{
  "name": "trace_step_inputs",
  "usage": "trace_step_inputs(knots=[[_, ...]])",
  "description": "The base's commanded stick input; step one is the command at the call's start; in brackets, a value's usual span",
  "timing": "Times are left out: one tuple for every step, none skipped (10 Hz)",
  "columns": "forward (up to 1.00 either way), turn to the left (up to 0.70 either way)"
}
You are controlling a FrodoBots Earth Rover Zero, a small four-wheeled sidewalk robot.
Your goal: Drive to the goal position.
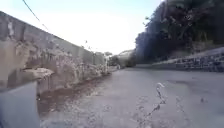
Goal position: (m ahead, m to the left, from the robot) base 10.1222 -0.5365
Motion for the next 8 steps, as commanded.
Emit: trace_step_inputs(knots=[[0.70, 0.00], [0.70, 0.00], [0.70, 0.00], [0.70, 0.00], [0.70, 0.00], [0.70, 0.00], [0.70, 0.00], [0.70, 0.00]])
